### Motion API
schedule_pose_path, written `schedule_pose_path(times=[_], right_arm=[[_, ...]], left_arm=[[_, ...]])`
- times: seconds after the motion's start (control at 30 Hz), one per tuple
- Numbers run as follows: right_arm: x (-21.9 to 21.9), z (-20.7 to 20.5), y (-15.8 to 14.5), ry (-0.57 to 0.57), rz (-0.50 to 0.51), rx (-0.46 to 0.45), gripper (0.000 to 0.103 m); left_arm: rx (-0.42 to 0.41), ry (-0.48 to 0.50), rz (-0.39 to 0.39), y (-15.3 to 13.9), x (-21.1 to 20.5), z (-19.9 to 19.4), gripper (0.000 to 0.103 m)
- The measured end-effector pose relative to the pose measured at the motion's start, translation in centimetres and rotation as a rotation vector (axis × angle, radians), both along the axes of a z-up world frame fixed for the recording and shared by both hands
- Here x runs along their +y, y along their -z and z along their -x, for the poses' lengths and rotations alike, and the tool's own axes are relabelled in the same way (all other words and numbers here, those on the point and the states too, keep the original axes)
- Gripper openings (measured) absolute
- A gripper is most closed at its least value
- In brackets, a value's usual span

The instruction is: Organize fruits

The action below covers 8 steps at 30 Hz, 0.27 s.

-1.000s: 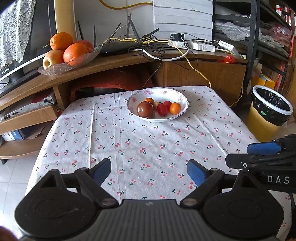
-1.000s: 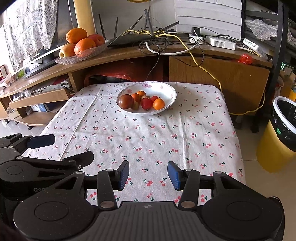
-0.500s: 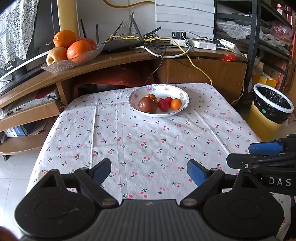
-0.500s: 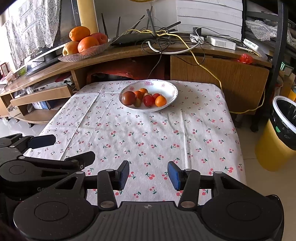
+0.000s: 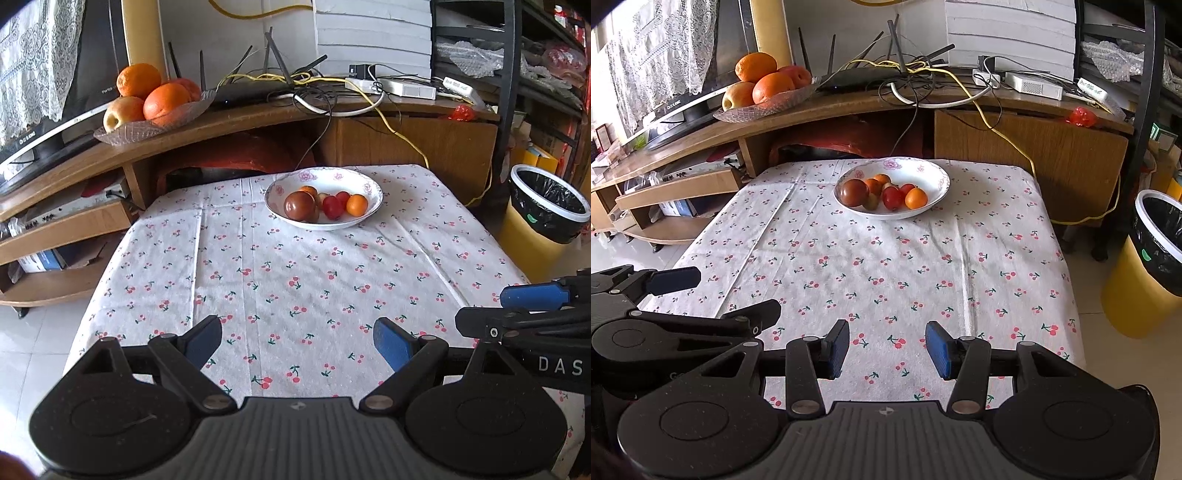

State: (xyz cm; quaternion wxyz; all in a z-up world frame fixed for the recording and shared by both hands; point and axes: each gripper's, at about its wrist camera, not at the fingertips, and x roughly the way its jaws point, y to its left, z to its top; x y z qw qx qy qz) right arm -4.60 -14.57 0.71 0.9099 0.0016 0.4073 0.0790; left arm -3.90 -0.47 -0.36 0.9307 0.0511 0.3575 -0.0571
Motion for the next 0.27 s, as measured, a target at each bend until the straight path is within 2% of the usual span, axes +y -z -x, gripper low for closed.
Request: schedule_pose_path(times=[0.27], right_arm=[[-0.09,-0.02,0.04,0.004,-0.005,-0.006,0.044]], left_arm=[[-0.012,-0.009,0.000,0.00,0.14,0.00,0.098]])
